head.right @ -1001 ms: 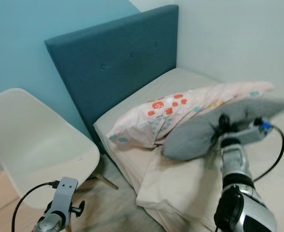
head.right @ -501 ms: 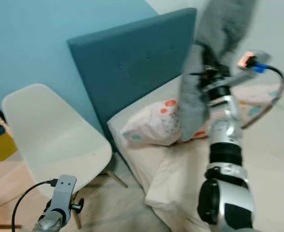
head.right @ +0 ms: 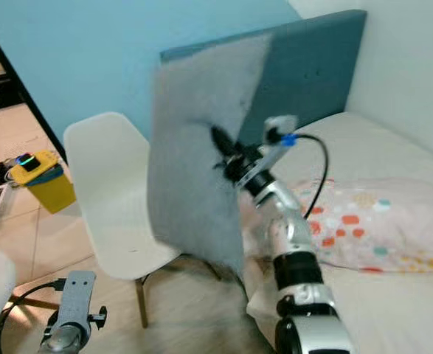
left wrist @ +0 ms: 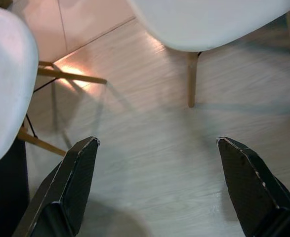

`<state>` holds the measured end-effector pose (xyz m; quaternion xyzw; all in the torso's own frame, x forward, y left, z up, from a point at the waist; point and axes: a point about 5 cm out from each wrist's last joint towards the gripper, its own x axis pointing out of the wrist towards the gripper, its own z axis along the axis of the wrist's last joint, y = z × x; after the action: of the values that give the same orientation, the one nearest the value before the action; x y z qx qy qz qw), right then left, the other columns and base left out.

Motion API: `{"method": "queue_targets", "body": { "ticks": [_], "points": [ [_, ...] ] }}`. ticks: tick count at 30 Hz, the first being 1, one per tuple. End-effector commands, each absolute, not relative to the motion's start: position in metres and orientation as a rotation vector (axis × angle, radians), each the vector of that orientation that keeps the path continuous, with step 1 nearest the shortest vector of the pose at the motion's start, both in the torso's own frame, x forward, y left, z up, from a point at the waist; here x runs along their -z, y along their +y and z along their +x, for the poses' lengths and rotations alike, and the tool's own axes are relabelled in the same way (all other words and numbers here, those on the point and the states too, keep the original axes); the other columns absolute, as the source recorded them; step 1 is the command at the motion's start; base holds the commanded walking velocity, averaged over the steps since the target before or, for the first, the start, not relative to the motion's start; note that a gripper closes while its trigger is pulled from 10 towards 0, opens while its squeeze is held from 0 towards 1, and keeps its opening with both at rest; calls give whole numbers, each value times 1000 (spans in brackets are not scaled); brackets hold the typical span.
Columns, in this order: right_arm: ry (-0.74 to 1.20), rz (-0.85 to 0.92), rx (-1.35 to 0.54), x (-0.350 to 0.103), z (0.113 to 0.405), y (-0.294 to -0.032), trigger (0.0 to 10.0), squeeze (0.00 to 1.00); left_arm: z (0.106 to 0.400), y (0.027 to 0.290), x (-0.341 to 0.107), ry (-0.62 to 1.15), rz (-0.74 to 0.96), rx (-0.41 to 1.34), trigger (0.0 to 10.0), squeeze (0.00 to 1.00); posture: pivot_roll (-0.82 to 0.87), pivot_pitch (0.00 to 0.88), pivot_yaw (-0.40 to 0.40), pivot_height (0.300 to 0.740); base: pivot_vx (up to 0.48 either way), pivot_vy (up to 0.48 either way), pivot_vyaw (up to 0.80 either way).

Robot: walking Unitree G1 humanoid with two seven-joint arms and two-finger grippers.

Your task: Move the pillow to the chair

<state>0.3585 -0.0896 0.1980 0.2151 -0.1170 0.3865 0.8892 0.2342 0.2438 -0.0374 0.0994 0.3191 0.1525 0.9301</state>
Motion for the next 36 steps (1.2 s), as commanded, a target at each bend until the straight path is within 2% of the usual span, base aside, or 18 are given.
{"method": "queue_targets", "body": {
  "ticks": [1, 7, 18, 25, 36],
  "points": [
    [-336, 429, -839, -218, 356, -88, 0, 0, 230, 253, 38, 677, 209, -345, 10000, 0, -203, 13, 42, 740, 0, 0, 756],
    [-186, 398, -885, -181, 348, -71, 0, 0, 238, 240, 36, 630, 85, -345, 10000, 0, -213, 14, 14, 740, 0, 0, 758],
    [-155, 366, -923, -177, 346, -64, 0, 0, 236, 226, 42, 653, 4, -314, 10000, 0, -205, 11, -4, 740, 0, 0, 758],
    [-154, 371, -922, -175, 344, -62, 0, 0, 239, 224, 40, 645, 40, -287, 10000, 0, -202, 12, 5, 740, -410, 0, 757],
    [-147, 375, -927, -172, 341, -62, 0, 0, 247, 218, 34, 597, 54, -230, 10000, 0, -213, 15, 13, 740, 0, 0, 758]
  ]
}}
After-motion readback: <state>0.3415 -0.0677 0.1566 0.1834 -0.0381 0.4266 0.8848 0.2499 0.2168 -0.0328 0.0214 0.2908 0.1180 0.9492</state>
